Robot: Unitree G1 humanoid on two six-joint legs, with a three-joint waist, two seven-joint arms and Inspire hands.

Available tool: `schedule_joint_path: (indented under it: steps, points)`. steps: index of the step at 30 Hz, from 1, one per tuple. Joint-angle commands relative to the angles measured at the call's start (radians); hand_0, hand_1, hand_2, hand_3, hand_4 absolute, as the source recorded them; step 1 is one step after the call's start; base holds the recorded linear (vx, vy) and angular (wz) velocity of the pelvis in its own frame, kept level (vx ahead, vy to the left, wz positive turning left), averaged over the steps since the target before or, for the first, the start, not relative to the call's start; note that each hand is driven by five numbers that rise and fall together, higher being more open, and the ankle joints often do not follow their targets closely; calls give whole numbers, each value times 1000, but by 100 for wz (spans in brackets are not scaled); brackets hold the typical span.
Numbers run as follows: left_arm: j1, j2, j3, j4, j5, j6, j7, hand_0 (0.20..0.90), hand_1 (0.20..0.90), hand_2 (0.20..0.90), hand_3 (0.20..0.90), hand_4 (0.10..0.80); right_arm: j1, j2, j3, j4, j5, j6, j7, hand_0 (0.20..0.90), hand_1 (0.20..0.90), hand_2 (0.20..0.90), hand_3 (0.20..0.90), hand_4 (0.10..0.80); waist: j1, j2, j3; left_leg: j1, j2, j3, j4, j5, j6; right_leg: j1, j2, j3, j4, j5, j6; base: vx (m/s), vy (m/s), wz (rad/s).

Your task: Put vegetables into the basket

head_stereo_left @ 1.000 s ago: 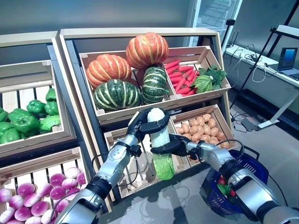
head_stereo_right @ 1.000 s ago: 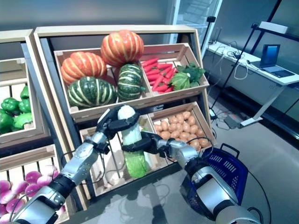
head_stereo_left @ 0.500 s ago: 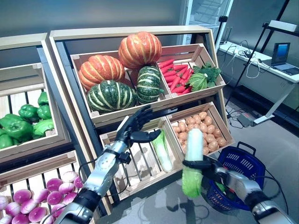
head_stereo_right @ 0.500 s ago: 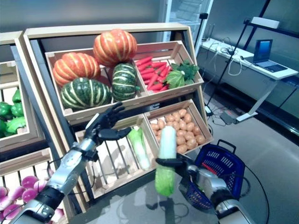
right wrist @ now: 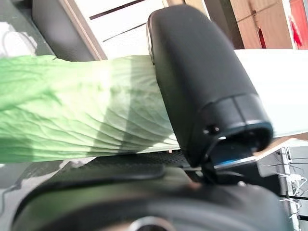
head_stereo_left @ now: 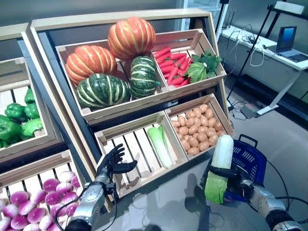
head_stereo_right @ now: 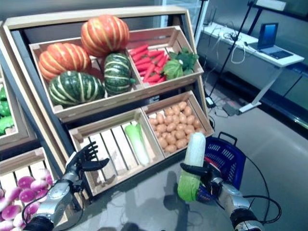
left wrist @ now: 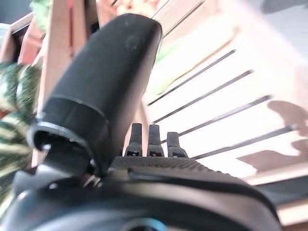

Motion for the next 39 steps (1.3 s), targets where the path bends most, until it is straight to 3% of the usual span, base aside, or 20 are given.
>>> schedule_joint_path:
  steps: [1, 4, 6, 9, 14, 16, 18, 21, 24, 27, 31, 39]
  points:
    - [-138, 29, 8, -83, 11, -112, -30, 900, 900, 900, 900, 800, -198, -71, -39, 7, -2, -157, -95, 300, 300, 300, 300, 400, -7, 7, 6, -83, -89, 6, -120, 27, 1, 40, 21, -74, 17, -61, -9, 119, 242, -3]
    - [-203, 72, -5, -59, -30, -110, -52, 900, 900, 900, 900, 800, -209, -57, -69, 65, -34, -190, -170, 300, 300, 300, 300, 400, 8, 10, 7, -61, -113, -46, -132, -25, 63, -7, -35, -120, 185, -118, 21, 215, 181, -24]
    - [-183, 88, -9, -67, -39, -125, -59, 900, 900, 900, 900, 800, -126, -50, -107, 25, -53, -200, -194, 300, 300, 300, 300, 400, 1, 11, 15, -25, -110, -45, -132, -40, 86, -71, -92, -148, 341, -75, 40, 248, 80, -24]
    - [-167, 113, -8, -74, -87, -108, -48, 900, 900, 900, 900, 800, -90, -45, -128, 41, -96, -222, -227, 300, 300, 300, 300, 400, 10, 26, 28, 38, -86, -38, -163, -50, 88, -100, -125, -154, 303, -17, 54, 191, -36, -11]
    - [-275, 132, -33, -74, -202, -85, -5, 900, 900, 900, 900, 800, -308, -58, -87, 199, -130, -218, -343, 300, 300, 300, 300, 400, 44, 30, 68, 2, -54, 4, -143, -80, 91, -166, -138, -161, 122, 90, 94, -4, -202, -34]
    - [-277, 109, -24, -84, -214, -89, 24, 900, 900, 900, 900, 800, -376, -67, -73, 214, -137, -173, -447, 300, 300, 300, 300, 400, 48, 21, 82, -41, -20, 2, -83, -103, 92, -175, -125, -155, 138, 42, 83, 151, -370, -11]
    - [-241, 96, -18, -119, -214, -83, 31, 900, 900, 900, 900, 800, -343, -66, -87, 145, -146, -168, -511, 300, 300, 300, 300, 400, 43, 13, 85, -45, 5, -3, -80, -95, 81, -168, -119, -161, 147, 25, 75, 214, -328, 12]
    - [-215, 89, -26, -136, -170, -80, 2, 900, 900, 900, 900, 800, -339, -93, -111, 146, -151, -185, -527, 300, 300, 300, 300, 400, 47, 8, 78, -35, 14, -9, -123, -73, 67, -144, -102, -181, 112, 10, 70, 160, -219, 10]
    - [-215, 101, -52, -160, -160, -87, -18, 900, 900, 900, 900, 800, -411, -174, -125, 172, -150, -177, -535, 300, 300, 300, 300, 400, 56, 17, 83, -60, 16, -27, -148, -48, 47, -168, -100, -199, 117, -9, 67, 70, -147, 0]
    - [-241, 123, -75, -195, -179, -112, -29, 900, 900, 900, 900, 800, -466, -219, -124, 179, -148, -188, -561, 300, 300, 300, 300, 400, 53, 40, 117, -117, 17, -52, -84, -58, 44, -237, -130, -189, 220, -42, 63, -23, -51, 10]
    - [-288, 156, -108, -229, -189, -171, -19, 900, 900, 900, 900, 800, -531, -250, -117, 202, -142, -199, -581, 300, 300, 300, 300, 400, 48, 65, 180, -239, 23, -84, 103, -117, 47, -348, -177, -148, 390, -96, 51, -106, -35, 8]
    - [-350, 181, -125, -257, -208, -256, 46, 900, 900, 900, 900, 800, -637, -288, -63, 255, -146, -210, -583, 300, 300, 300, 300, 400, 28, 97, 263, -535, 26, -103, 540, -304, 60, -650, -253, -26, 850, -273, 22, -123, 4, 6]
